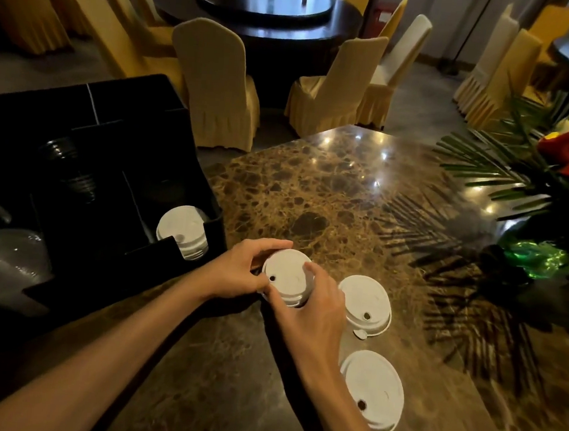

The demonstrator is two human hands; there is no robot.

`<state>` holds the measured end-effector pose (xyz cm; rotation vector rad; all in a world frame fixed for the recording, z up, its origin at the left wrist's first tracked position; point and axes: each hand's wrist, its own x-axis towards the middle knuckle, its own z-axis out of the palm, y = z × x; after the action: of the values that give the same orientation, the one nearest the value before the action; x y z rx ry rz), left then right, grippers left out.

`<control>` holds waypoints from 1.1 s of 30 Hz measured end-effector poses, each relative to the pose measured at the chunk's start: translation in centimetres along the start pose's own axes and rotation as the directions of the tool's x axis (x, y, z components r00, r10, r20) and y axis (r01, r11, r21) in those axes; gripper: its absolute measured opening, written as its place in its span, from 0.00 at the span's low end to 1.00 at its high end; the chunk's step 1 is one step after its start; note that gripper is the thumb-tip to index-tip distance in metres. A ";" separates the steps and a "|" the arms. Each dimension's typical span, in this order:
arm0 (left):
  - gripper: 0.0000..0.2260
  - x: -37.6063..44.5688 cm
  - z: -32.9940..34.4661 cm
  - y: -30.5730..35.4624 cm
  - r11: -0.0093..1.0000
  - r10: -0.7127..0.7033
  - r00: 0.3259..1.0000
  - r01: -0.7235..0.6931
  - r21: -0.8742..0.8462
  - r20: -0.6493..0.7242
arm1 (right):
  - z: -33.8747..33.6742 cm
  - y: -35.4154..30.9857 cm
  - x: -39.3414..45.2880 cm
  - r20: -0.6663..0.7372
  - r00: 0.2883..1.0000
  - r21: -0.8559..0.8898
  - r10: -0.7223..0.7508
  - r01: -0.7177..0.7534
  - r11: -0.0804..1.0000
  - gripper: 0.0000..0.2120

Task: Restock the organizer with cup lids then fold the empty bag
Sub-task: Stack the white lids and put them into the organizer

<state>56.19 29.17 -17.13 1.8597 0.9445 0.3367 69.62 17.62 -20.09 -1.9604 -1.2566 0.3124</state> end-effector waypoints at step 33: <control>0.30 -8.2 1.1 2.8 0.995 0.099 0.995 -0.099 0.018 -0.013 | -6.1 0.4 -3.3 0.207 0.963 0.163 -0.174 0.141 0.976 0.34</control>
<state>52.70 21.81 -13.88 1.9264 0.8687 0.4035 71.75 11.78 -16.88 -1.7239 -1.4786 0.5383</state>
